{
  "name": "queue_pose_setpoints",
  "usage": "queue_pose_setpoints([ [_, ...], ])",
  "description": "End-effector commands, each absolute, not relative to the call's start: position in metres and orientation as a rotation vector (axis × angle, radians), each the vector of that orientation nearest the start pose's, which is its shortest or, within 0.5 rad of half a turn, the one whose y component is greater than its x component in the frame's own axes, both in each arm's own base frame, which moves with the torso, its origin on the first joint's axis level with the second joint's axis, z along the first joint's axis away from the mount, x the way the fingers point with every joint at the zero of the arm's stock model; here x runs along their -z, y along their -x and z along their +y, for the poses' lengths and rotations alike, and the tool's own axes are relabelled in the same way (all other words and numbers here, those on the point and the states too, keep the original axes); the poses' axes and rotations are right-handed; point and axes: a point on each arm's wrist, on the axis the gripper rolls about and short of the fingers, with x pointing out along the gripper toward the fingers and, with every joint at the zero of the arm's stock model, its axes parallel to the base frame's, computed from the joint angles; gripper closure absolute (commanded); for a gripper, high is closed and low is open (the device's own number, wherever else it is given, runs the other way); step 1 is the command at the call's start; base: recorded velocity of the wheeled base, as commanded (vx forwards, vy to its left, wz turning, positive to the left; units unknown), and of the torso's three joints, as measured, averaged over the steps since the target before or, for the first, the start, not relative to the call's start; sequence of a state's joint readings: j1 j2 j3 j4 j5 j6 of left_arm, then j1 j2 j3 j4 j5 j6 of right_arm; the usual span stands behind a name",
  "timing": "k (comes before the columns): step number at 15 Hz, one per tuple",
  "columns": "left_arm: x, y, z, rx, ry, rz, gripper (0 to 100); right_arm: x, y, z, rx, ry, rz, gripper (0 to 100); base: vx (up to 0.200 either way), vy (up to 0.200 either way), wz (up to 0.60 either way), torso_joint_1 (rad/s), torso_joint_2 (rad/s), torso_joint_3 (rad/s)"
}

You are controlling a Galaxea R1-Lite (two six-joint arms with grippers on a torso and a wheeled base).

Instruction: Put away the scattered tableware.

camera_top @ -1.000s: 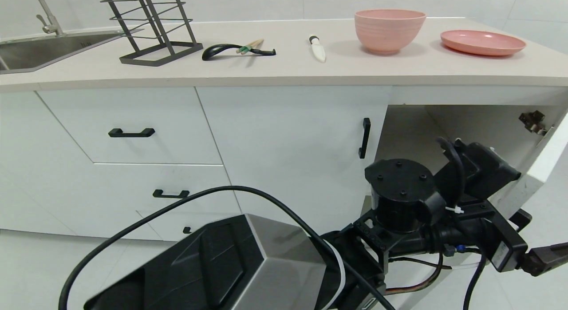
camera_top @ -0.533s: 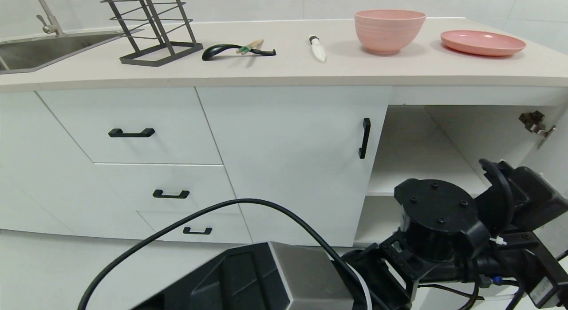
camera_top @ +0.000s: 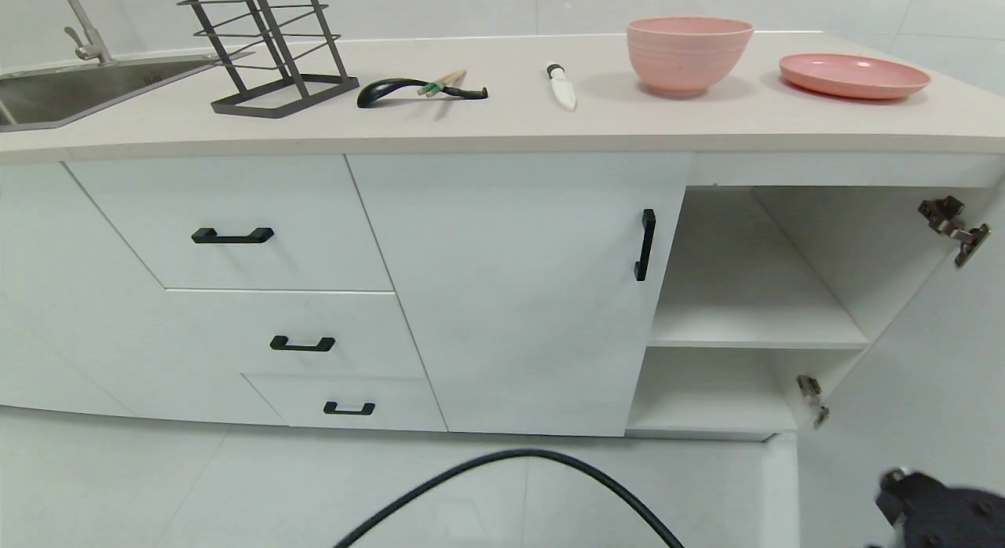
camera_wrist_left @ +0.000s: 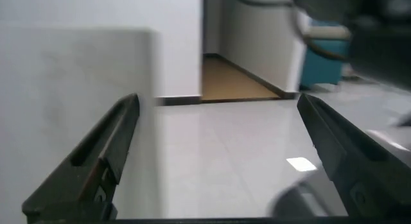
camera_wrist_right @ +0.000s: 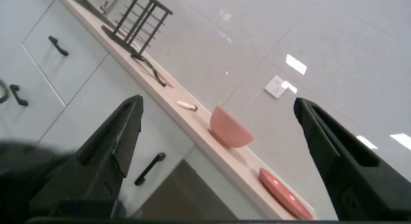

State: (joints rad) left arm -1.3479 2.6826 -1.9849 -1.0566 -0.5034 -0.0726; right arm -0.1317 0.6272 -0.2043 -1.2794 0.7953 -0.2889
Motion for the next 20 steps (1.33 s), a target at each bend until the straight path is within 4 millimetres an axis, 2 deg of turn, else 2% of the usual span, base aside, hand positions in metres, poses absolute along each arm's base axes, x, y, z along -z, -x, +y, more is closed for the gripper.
queue_pose_setpoints([
  [1,-0.093,-0.101,-0.54,1.849,0.22,-0.286,0,-0.247,-0.007,0.015,-0.503,0.667,-0.896,0,0.0,0.0,0.0,0.0,0.0,0.0],
  [2,-0.098,-0.11,-0.538,1.823,0.225,-0.296,0,-0.247,-0.005,0.016,-0.501,0.671,-0.904,0,0.0,0.0,0.0,0.0,0.0,0.0],
  [3,-0.116,-0.148,-0.525,1.701,0.252,-0.321,0,-0.246,-0.002,0.016,-0.5,0.675,-0.912,0,0.0,0.0,0.0,0.0,0.0,0.0],
  [5,-0.14,-0.181,-0.504,1.568,0.321,-0.383,0,-0.241,-0.003,0.016,-0.511,0.664,-0.898,0,0.0,0.0,0.0,0.0,0.0,0.0],
  [8,-0.175,-0.22,-0.443,1.449,0.311,-0.401,0,-0.217,-0.01,0.015,-0.555,0.613,-0.815,0,0.0,0.0,0.0,0.0,0.0,0.0],
  [10,-0.186,-0.239,-0.393,1.362,0.272,-0.369,0,-0.206,-0.012,0.015,-0.569,0.591,-0.774,0,0.0,0.0,0.0,0.0,0.0,0.0],
  [11,-0.183,-0.242,-0.368,1.327,0.252,-0.337,0,-0.2,-0.013,0.015,-0.572,0.578,-0.747,0,0.0,0.0,0.0,0.0,0.0,0.0],
  [13,-0.159,-0.238,-0.308,1.25,0.193,-0.225,0,-0.19,-0.018,0.014,-0.572,0.544,-0.676,0,0.0,0.0,0.0,0.0,0.0,0.0],
  [15,-0.146,-0.232,-0.252,1.158,0.111,-0.224,0,-0.186,-0.021,0.014,-0.582,0.524,-0.633,0,0.0,0.0,0.0,0.0,0.0,0.0],
  [17,-0.173,-0.22,-0.204,1.078,0.102,-0.273,0,-0.175,-0.017,0.014,-0.603,0.487,-0.558,0,0.0,0.0,0.0,0.0,0.0,0.0],
  [19,-0.199,-0.201,-0.172,1.03,0.109,-0.355,0,-0.155,0.002,0.016,-0.646,0.455,-0.499,0,0.0,0.0,0.0,0.0,0.0,0.0],
  [20,-0.209,-0.181,-0.147,1.0,0.11,-0.391,0,-0.137,0.018,0.016,-0.654,0.435,-0.473,0,0.0,0.0,0.0,0.0,0.0,0.0],
])
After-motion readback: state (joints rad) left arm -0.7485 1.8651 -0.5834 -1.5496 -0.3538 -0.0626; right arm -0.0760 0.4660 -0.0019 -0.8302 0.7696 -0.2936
